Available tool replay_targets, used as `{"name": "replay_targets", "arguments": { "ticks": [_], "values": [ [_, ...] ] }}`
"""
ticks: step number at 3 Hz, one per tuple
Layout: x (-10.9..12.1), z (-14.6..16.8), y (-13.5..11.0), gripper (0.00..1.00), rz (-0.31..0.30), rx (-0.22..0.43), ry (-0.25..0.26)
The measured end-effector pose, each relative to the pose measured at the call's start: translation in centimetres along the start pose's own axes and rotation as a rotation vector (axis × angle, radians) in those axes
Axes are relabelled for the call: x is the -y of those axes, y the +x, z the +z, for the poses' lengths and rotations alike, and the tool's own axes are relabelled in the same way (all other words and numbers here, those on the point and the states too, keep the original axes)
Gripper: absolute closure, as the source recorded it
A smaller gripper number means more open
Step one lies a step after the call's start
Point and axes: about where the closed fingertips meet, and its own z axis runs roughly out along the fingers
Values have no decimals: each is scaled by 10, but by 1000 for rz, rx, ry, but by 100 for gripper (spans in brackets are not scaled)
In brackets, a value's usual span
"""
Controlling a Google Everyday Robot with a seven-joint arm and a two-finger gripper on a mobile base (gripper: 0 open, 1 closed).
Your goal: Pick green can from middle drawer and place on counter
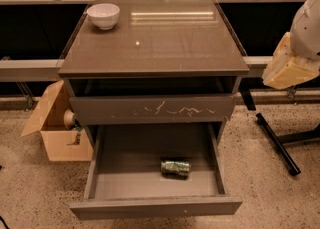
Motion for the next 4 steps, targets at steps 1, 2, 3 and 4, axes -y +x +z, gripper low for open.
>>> {"name": "replay_targets", "arguments": {
  "ticks": [1,2,3,4],
  "values": [
    [-1,11,-4,65,-19,42,-12],
    [-4,32,-12,42,-51,117,-47],
    [-11,64,-23,19,-81,201,-102],
    [-19,104,-36,0,-98,274,-159]
  ]
}}
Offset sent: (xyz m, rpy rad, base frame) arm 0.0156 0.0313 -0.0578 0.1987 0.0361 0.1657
